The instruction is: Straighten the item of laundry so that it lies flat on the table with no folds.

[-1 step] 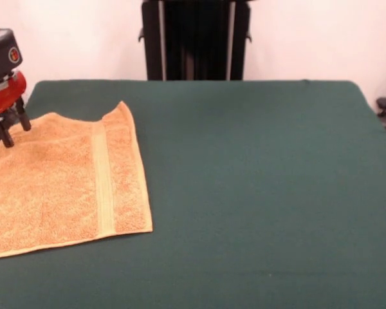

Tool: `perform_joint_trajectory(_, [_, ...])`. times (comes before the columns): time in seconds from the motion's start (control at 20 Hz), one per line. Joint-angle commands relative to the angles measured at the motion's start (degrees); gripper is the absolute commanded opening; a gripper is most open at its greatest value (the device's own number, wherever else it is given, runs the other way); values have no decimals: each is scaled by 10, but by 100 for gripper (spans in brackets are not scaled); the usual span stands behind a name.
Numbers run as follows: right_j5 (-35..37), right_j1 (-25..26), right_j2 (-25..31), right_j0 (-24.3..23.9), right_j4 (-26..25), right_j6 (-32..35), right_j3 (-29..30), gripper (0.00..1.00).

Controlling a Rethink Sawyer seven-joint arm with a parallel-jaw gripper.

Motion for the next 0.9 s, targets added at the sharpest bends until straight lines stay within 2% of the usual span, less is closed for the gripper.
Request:
perform_joint_trajectory(0.05, [40, 12, 23, 25, -25, -25, -11, 100])
perform_joint_trajectory(0.45, [39, 17, 34, 31, -21, -9, -19, 100])
perform_joint_trajectory(0.9, [-9, 39, 33, 86, 16, 66, -42, 100])
